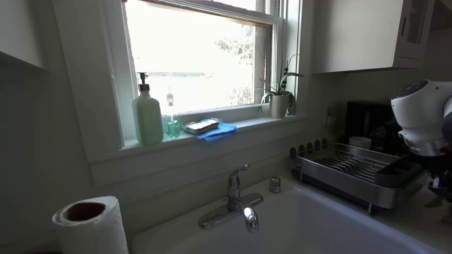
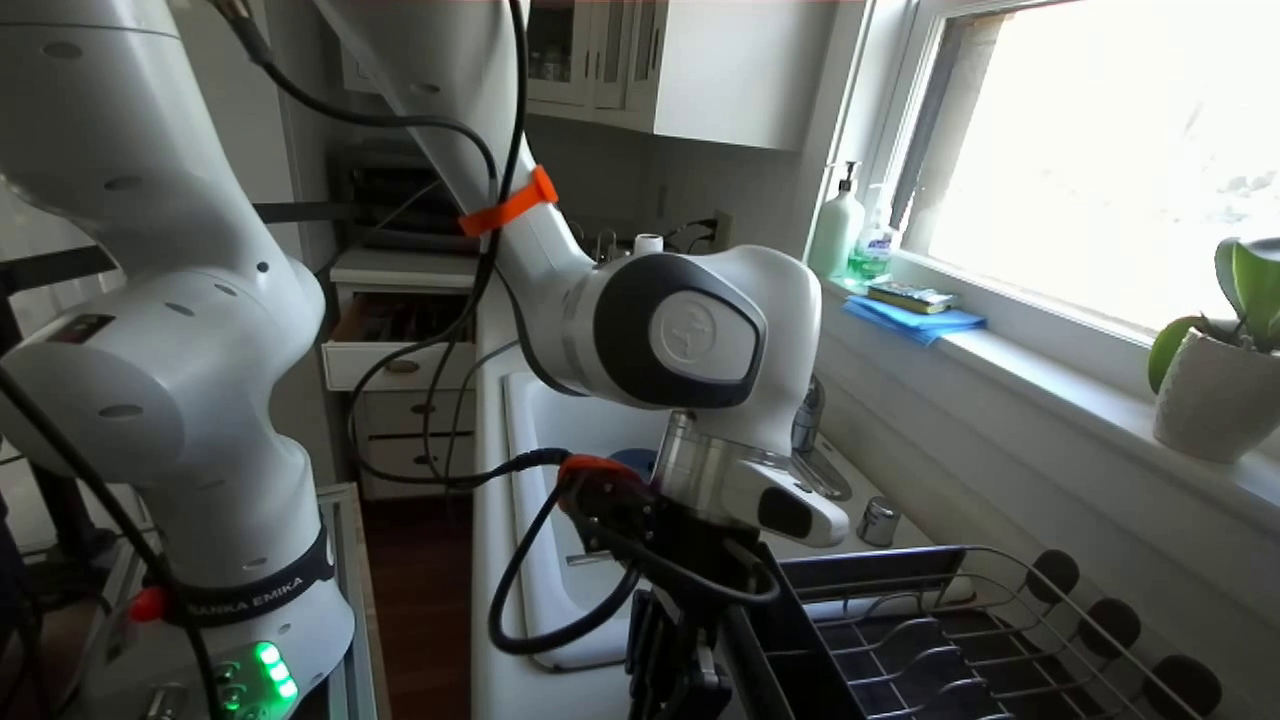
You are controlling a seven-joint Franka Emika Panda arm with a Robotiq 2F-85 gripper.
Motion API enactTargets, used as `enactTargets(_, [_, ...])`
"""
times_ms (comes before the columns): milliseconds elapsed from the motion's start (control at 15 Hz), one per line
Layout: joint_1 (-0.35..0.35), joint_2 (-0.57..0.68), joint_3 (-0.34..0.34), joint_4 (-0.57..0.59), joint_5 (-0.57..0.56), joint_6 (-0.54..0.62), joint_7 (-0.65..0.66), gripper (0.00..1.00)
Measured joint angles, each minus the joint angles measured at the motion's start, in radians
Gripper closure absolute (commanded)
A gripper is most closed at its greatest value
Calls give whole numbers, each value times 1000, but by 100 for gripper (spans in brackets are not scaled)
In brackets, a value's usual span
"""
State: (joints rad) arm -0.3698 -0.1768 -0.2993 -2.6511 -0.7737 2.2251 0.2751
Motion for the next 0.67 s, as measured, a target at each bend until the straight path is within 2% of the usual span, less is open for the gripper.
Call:
enactTargets(400, [45, 71, 48, -4, -19, -2, 29, 2])
enactTargets(667, [75, 132, 73, -2, -119, -22, 121, 0])
